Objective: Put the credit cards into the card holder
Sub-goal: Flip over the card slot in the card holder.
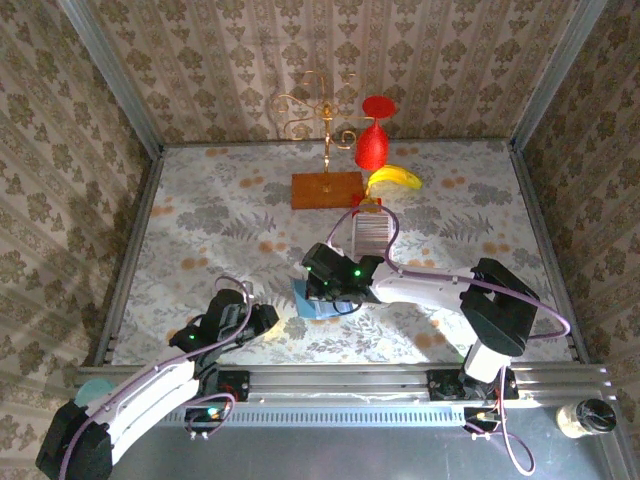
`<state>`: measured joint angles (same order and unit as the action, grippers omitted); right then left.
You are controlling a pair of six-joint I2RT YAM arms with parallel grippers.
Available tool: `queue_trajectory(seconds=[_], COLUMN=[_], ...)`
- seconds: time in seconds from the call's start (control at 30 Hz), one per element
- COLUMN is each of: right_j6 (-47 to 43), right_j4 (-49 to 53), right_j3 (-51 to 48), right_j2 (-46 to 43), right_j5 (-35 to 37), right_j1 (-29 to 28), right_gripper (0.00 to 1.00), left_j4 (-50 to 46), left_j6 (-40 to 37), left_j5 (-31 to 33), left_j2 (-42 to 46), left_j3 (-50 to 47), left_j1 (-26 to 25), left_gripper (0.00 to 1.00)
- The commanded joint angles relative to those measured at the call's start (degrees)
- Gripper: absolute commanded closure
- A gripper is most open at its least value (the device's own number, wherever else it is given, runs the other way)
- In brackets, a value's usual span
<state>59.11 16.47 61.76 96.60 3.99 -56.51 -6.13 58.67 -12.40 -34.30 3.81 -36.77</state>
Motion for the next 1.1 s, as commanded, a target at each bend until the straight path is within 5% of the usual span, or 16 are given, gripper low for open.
queue_trajectory(seconds=[0.0,0.37,0.73,1.07], right_j6=[0.5,0.6,2.1,4.2], right_j4=[-0.3,-1.5,-4.1,-9.1], right_j3=[0.0,5.7,9.7,10.9], right_j2=[-1.1,4.4,11.2,14.9], right_j5=[-0.4,-3.3,-7.6,-10.3], right_j1=[-0.5,-2.5,-4.3,-4.8], right_gripper=[1.0,1.0,0.95,0.72], left_j4=[-0.5,-0.7,-11.3,-27.2], left_j6=[0.4,-0.4,-1.2,-5.8], left_j5=[0.7,0.5,4.5,12.0], left_j2=[0.9,0.5,2.5,2.2], left_j3=[-0.7,-0.7,1.9,8.6], left_j1=[-0.2,-0.3,0.7,5.6], left_gripper=[0.86,0.97,0.89,0.74])
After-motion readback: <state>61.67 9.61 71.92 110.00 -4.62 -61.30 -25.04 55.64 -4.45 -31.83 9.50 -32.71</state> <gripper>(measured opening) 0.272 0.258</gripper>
